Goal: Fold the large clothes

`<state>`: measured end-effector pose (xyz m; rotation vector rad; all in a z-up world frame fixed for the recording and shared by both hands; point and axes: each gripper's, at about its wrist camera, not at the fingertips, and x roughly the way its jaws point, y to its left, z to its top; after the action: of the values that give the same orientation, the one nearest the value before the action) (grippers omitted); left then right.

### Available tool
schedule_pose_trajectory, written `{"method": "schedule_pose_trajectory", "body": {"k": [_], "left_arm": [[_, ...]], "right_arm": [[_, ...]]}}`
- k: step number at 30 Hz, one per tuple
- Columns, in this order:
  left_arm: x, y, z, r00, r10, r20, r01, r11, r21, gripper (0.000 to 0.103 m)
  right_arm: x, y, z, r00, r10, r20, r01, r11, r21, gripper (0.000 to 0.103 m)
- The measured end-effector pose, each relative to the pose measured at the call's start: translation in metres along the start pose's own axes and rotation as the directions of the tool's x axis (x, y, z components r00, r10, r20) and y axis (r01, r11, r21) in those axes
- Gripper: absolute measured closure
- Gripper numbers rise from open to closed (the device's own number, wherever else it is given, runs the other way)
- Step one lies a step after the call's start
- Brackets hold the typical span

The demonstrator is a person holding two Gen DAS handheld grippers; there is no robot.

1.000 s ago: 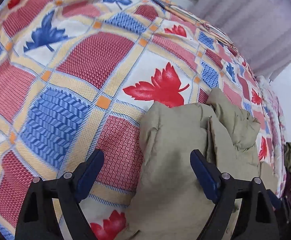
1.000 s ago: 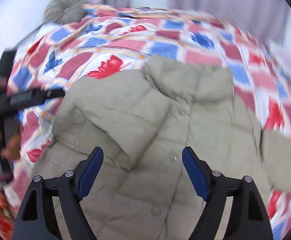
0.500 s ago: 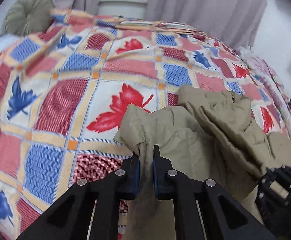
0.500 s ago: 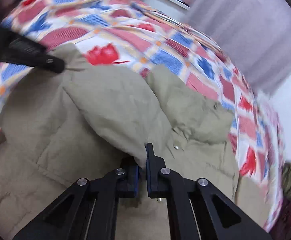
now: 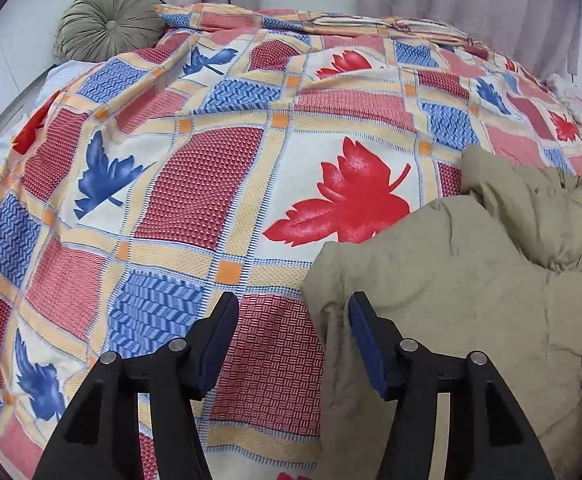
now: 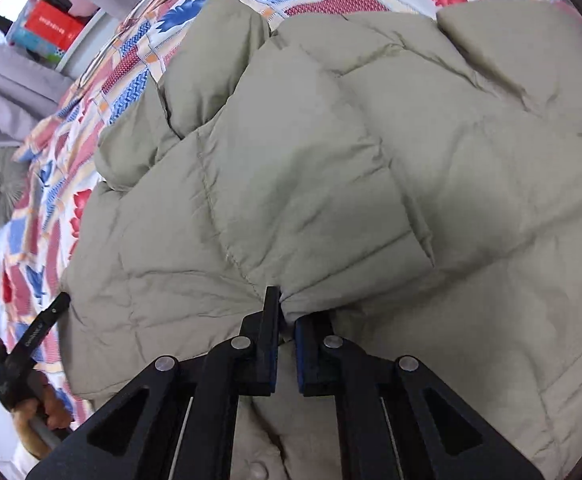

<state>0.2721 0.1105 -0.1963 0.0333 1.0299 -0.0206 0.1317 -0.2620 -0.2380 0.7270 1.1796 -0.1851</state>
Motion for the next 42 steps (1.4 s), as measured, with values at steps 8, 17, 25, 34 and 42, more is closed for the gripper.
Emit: {"method": "schedule_pose_trajectory", "body": {"k": [8,17,25,34,42], "left_arm": [[-0.043,-0.001,-0.027,0.995,-0.099,-0.022,0.100,0.995,0.005,0.044],[0.013,-0.014,-0.076,0.992,-0.047,-0.118,0.042,0.998,-0.044,0.043],[0.004,-0.020,-0.068,0.990,0.004,-0.140,-0.007,1.000,-0.015,0.042],[-0.061,-0.053,-0.063,0.993,-0.026,-0.113,0.033,0.998,0.060,0.042],[-0.095,-0.126,-0.085,0.981,-0.102,-0.167,0.126,0.982,0.141,0.042]], "right_arm": [[-0.077,-0.004,0.002,0.984,-0.020,0.178,0.037,0.995,-0.092,0.083],[0.020,0.031,0.052,0.995,-0.074,0.060,0.089,0.947,-0.307,0.088],[-0.004,-0.004,0.059,0.993,-0.059,0.104,0.083,0.966,-0.243,0.090],[-0.064,-0.077,0.040,0.997,0.033,0.069,-0.032,0.999,-0.016,0.056],[-0.098,-0.112,-0.006,0.998,0.066,0.014,-0.066,0.996,0.055,0.042]]}}
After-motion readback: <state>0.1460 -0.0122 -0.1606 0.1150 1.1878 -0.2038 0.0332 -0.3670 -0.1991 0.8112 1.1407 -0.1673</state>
